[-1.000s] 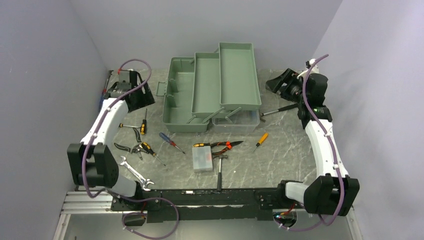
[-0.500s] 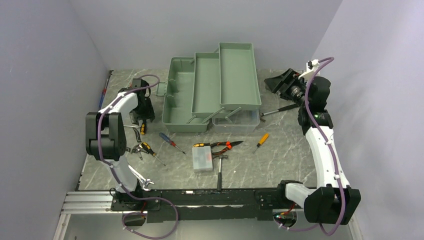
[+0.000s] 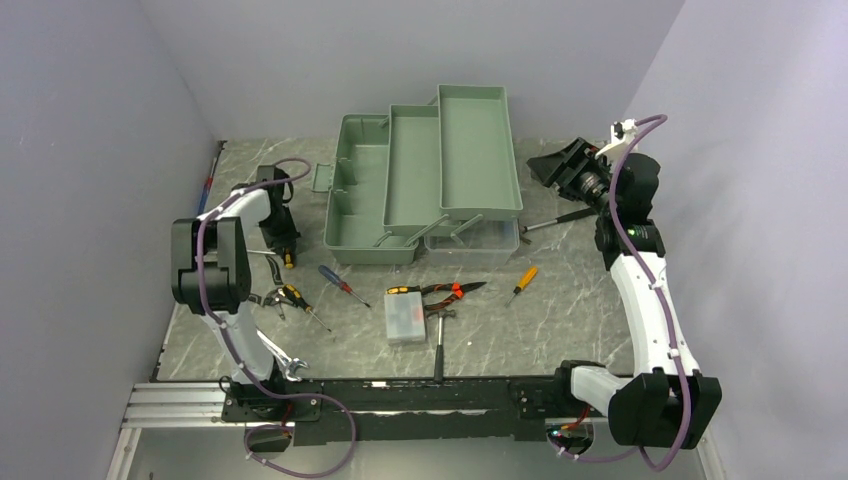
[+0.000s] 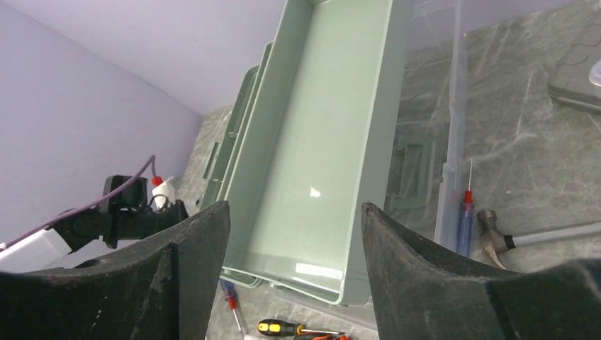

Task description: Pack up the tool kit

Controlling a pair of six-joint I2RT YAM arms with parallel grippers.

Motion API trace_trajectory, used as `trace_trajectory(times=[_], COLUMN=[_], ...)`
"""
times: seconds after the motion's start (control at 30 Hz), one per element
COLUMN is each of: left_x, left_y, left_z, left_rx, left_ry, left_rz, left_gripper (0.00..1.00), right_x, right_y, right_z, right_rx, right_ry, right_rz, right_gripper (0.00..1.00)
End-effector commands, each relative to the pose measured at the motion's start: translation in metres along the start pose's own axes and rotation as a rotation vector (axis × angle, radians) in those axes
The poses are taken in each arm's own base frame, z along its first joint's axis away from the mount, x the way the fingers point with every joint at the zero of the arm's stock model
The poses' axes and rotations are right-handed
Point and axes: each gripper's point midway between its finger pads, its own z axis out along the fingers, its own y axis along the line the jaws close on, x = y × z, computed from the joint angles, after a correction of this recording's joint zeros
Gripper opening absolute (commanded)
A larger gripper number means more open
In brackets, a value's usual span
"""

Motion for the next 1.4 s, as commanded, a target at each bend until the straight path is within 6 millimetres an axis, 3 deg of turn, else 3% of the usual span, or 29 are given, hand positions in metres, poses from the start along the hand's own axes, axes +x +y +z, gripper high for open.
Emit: trace_trajectory(times=[0.0,0.17,0.3,0.4,0.47,0.57,0.63,0.77,0.87,1.0,1.1,1.17,1.3,1.37], left_x=[-0.014,-0.036,-0.043,-0.034,-0.017,0.005,0.019,0.024,0.011,-0.007,-0.016,-0.017,-0.015,-0.017], left_y=[-0.007,-0.023,-0.08,-0.125,-0.154,-0.187,-0.208,-0.241,-0.259,-0.28,-0.29,-0.298,-0.306,-0.3], left_z=[-0.02,-0.088,-0.166,-0.229,-0.265,-0.304,-0.319,-0.321,-0.308,-0.272,-0.249,-0.242,-0.244,-0.252], left_rx=[0.063,0.207,0.533,0.766,0.959,1.162,1.257,1.26,1.217,1.047,0.91,0.896,0.889,0.874], left_ry=[-0.104,-0.28,-0.474,-0.597,-0.608,-0.624,-0.612,-0.573,-0.547,-0.471,-0.43,-0.405,-0.404,-0.432], left_rz=[-0.034,-0.068,0.029,0.18,0.301,0.443,0.528,0.584,0.51,0.415,0.374,0.367,0.382,0.382], left_gripper=[0.0,0.0,0.0,0.0,0.0,0.0,0.0,0.0,0.0,0.0,0.06,0.18,0.73,0.87], right_x=[-0.014,-0.018,-0.018,-0.018,-0.017,-0.015,-0.015,-0.015,-0.017,-0.016,-0.015,-0.014,-0.009,-0.007], right_y=[0.016,0.022,0.026,0.032,0.036,0.039,0.04,0.041,0.042,0.043,0.042,0.041,0.036,0.033], right_z=[0.0,-0.001,-0.002,-0.004,-0.006,-0.007,-0.007,-0.009,-0.01,-0.011,-0.013,-0.015,-0.015,-0.013], right_rx=[-0.045,-0.049,-0.065,-0.09,-0.11,-0.128,-0.138,-0.139,-0.136,-0.136,-0.127,-0.12,-0.105,-0.095], right_ry=[-0.047,-0.052,-0.05,-0.047,-0.047,-0.045,-0.045,-0.049,-0.051,-0.045,-0.045,-0.047,-0.033,-0.018], right_rz=[-0.024,-0.028,-0.034,-0.044,-0.048,-0.041,-0.036,-0.04,-0.049,-0.048,-0.048,-0.053,-0.049,-0.048], right_gripper=[0.69,0.69,0.69,0.68,0.68,0.68,0.68,0.68,0.68,0.68,0.68,0.68,0.69,0.7])
